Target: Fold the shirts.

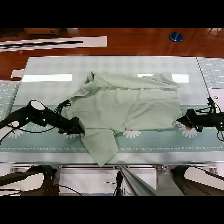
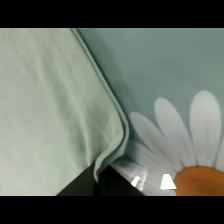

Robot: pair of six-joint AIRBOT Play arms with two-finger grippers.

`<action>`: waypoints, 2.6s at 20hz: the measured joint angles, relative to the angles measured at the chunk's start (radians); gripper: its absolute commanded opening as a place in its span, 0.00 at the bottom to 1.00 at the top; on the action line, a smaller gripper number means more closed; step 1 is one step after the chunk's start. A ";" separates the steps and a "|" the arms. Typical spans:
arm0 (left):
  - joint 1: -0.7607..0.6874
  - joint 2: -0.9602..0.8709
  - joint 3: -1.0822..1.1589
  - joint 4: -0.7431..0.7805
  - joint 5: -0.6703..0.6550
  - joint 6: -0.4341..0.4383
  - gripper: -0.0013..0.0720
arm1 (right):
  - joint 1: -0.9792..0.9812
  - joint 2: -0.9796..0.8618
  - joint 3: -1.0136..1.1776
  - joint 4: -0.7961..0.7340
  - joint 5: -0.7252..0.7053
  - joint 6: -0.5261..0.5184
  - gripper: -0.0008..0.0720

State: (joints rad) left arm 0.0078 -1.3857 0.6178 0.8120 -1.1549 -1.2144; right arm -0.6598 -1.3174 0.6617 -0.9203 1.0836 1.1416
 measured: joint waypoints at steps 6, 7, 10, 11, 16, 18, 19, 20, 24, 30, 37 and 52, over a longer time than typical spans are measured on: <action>0.040 0.218 0.275 -0.042 -0.013 0.022 0.05 | 0.013 0.227 0.242 0.262 0.151 -0.083 0.04; 0.053 0.266 0.355 -0.062 -0.008 0.023 0.05 | 0.014 0.276 0.298 0.336 0.166 -0.100 0.04; 0.095 0.394 0.639 -0.096 -0.019 0.027 0.05 | 0.016 0.399 0.484 0.497 0.147 -0.120 0.03; 0.110 0.429 0.741 -0.098 -0.014 0.027 0.05 | 0.018 0.433 0.556 0.531 0.136 -0.110 0.03; 0.177 0.529 1.176 -0.077 0.020 0.019 0.05 | 0.021 0.526 0.940 0.544 0.051 0.025 0.03; 0.190 0.559 1.300 -0.034 0.023 -0.009 0.05 | 0.021 0.537 1.107 0.467 0.036 0.100 0.03; 0.194 0.576 1.345 -0.013 0.023 -0.022 0.05 | 0.021 0.541 1.191 0.414 0.031 0.142 0.03; 0.197 0.598 1.383 0.012 0.023 -0.034 0.05 | 0.021 0.544 1.264 0.357 0.032 0.179 0.03; 0.203 0.700 1.452 0.143 0.001 -0.111 0.05 | 0.021 0.576 1.459 0.129 0.088 0.309 0.03; 0.205 0.799 1.474 0.377 -0.241 -0.245 0.05 | 0.034 0.623 1.524 -0.086 0.333 0.370 0.03; 0.204 0.720 1.422 0.415 -0.504 -0.246 0.05 | 0.135 0.555 1.394 -0.233 0.666 0.353 0.03; 0.052 -0.019 1.106 0.394 -0.269 -0.170 0.05 | 0.165 -0.040 0.988 -0.092 0.397 0.277 0.03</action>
State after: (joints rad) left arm 0.0597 -1.4048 1.7233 1.2057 -1.4235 -1.3846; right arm -0.4950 -1.3571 1.6493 -1.0122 1.4811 1.4189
